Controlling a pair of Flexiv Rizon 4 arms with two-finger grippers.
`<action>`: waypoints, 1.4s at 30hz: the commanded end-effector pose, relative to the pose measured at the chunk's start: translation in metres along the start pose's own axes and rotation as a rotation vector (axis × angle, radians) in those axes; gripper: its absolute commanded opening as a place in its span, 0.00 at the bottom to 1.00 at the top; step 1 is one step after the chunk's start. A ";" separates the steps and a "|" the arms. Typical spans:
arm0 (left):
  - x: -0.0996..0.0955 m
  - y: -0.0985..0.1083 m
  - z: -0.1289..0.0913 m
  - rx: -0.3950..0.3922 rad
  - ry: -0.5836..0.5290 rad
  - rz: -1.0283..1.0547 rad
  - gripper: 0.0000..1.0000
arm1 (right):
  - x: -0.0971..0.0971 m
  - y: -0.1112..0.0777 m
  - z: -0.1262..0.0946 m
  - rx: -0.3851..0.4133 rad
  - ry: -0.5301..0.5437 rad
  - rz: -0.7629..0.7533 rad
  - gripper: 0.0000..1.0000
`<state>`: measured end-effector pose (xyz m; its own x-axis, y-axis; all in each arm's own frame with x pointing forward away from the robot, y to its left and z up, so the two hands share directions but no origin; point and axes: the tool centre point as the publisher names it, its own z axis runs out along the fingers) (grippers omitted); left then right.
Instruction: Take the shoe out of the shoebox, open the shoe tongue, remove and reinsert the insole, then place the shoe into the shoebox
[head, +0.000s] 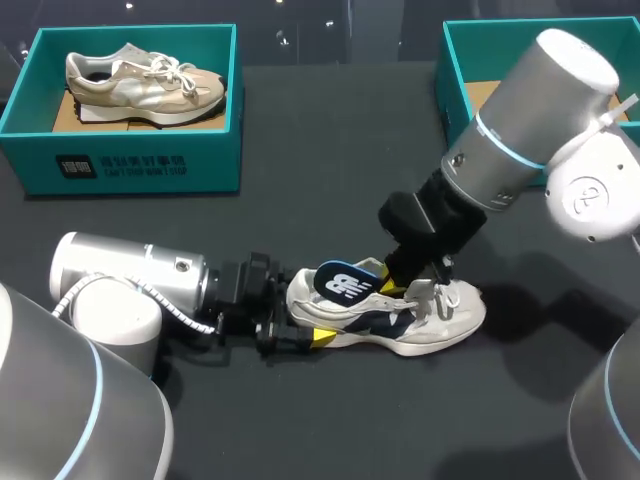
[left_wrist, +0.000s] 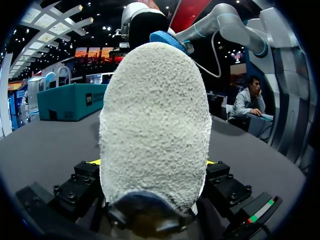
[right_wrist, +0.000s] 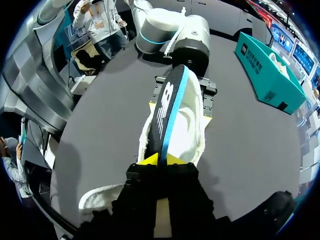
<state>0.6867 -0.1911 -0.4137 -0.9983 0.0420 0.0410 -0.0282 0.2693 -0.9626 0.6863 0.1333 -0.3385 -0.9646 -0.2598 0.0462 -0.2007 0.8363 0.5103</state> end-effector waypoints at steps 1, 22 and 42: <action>0.001 0.001 0.001 0.000 -0.001 0.000 0.00 | -0.011 0.026 0.007 0.062 0.024 -0.011 0.00; 0.001 0.001 0.001 0.000 -0.001 0.000 0.00 | -0.021 0.042 0.010 0.058 0.118 0.188 0.39; 0.001 0.001 0.001 0.000 -0.001 0.000 0.00 | -0.013 0.047 0.013 -0.024 0.272 0.385 0.53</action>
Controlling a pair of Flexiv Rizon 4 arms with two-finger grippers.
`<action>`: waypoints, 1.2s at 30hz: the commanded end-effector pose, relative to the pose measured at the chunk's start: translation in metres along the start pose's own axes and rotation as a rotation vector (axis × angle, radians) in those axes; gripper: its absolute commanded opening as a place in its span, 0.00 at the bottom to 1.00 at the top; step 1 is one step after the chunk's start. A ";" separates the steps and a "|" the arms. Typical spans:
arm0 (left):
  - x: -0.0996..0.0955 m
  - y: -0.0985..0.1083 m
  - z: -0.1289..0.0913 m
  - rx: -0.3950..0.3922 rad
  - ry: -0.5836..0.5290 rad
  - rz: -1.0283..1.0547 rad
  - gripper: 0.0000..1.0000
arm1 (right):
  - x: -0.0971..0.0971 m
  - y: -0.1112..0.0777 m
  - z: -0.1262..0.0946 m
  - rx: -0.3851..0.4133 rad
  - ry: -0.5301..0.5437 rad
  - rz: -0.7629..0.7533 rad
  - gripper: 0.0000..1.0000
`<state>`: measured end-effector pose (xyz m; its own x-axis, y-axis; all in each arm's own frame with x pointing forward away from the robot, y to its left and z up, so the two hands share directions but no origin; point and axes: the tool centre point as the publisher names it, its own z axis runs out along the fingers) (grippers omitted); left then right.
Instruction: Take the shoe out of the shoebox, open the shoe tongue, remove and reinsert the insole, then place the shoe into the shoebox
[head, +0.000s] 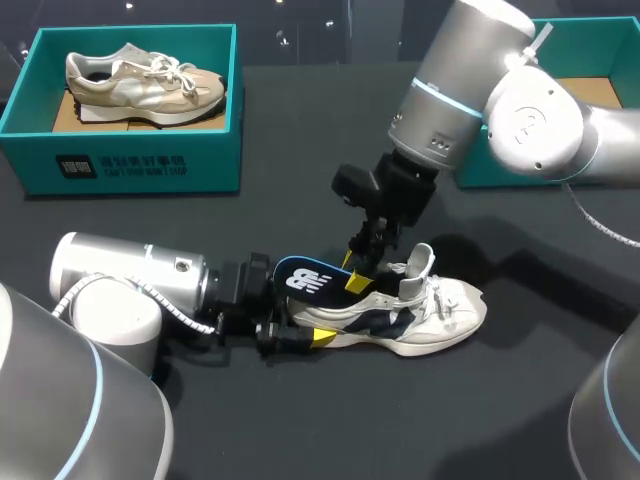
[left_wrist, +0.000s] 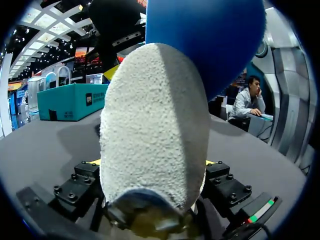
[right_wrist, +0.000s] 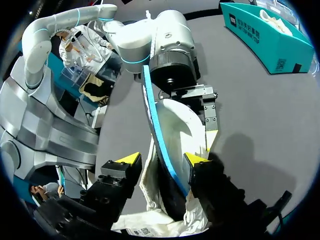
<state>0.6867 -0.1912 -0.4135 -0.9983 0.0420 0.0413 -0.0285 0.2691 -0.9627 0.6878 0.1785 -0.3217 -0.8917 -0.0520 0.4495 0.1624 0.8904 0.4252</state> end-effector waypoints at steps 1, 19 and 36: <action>0.000 0.001 0.000 0.000 -0.001 0.000 0.00 | -0.001 0.002 0.006 -0.016 0.013 0.006 0.50; 0.000 0.001 0.000 0.000 -0.001 0.000 0.00 | 0.009 0.010 0.019 -0.071 0.042 0.022 0.39; 0.000 0.001 0.000 0.000 -0.001 0.000 0.00 | 0.019 0.030 0.024 -0.116 0.017 -0.025 0.00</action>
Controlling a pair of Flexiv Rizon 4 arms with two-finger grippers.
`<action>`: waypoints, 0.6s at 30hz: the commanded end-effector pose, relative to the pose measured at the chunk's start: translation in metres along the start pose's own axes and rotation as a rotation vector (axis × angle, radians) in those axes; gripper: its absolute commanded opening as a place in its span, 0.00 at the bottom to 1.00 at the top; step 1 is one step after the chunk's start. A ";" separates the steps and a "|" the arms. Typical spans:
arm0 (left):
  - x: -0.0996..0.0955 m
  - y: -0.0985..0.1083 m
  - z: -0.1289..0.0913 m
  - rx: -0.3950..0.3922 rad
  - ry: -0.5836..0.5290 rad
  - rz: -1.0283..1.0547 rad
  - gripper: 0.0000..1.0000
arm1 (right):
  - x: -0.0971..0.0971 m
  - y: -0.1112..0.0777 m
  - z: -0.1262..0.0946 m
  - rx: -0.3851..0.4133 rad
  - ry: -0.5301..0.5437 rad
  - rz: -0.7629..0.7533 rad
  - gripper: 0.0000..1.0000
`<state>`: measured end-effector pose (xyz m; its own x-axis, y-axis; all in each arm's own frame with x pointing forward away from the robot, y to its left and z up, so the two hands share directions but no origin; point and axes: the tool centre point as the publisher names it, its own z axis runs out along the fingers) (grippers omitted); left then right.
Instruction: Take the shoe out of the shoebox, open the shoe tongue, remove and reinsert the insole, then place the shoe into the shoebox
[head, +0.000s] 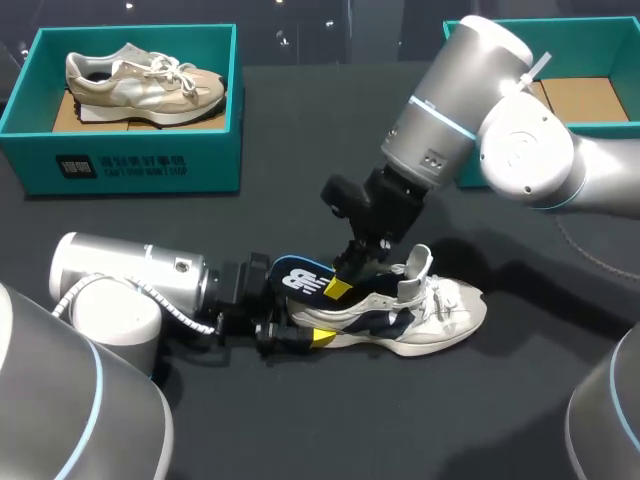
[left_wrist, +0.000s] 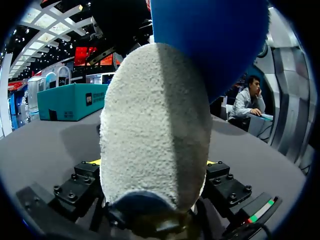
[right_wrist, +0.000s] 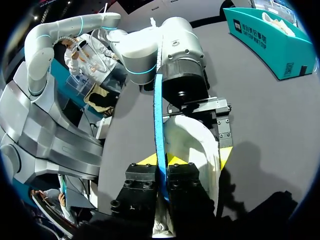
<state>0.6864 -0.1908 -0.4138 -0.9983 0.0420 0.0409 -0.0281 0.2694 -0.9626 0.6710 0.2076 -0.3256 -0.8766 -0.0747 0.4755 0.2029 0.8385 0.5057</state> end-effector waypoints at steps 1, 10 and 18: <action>0.000 0.001 0.001 0.000 -0.001 0.000 0.00 | 0.011 0.015 -0.001 -0.026 -0.031 -0.054 0.00; 0.000 0.001 0.001 0.000 -0.001 0.000 0.00 | 0.023 0.034 -0.007 -0.030 -0.105 -0.161 0.00; 0.000 0.001 0.001 0.000 -0.001 0.000 0.00 | 0.040 0.065 -0.010 -0.158 -0.096 -0.221 0.00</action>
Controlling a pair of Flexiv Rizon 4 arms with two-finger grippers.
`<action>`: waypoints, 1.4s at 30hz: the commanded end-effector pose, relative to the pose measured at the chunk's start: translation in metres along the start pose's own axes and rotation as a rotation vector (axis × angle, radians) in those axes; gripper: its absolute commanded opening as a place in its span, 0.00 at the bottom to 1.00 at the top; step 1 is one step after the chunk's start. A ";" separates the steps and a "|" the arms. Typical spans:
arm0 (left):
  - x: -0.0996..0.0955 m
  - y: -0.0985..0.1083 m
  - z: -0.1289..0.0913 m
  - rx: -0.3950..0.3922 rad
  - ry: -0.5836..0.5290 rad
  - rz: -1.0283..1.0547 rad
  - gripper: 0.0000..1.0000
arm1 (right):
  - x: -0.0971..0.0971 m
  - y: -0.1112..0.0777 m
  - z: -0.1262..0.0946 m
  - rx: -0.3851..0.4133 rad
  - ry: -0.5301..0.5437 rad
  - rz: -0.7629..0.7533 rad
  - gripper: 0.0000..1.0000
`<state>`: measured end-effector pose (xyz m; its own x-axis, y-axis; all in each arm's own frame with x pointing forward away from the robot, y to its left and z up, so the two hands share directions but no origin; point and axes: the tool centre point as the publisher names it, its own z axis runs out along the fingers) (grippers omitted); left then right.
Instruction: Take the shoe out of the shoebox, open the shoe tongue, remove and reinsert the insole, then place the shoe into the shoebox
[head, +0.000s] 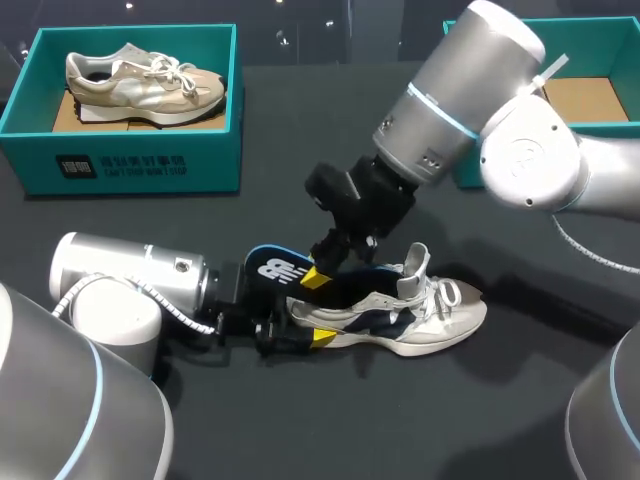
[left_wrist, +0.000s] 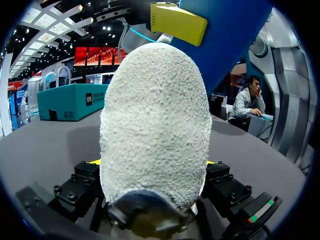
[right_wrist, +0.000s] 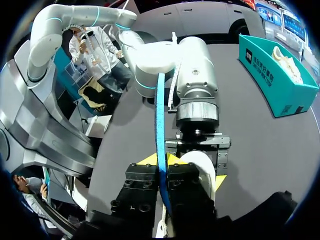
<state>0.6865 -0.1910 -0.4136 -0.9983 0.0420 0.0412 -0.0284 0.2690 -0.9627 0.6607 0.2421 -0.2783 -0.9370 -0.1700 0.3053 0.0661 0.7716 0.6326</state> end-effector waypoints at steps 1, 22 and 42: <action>0.000 0.001 0.001 -0.001 -0.001 0.000 0.00 | 0.011 0.024 -0.004 -0.094 -0.012 -0.051 0.00; 0.000 0.001 0.001 -0.001 -0.001 0.000 0.00 | 0.037 0.066 -0.077 -0.307 -0.038 0.070 0.00; 0.000 0.001 0.001 -0.001 -0.001 0.000 0.00 | 0.073 0.069 -0.154 -0.575 -0.036 0.278 0.00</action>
<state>0.6866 -0.1910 -0.4136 -0.9983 0.0419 0.0412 -0.0285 0.2690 -0.9627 0.6605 0.2021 -0.1054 -0.8713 -0.0061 0.4907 0.4480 0.3986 0.8003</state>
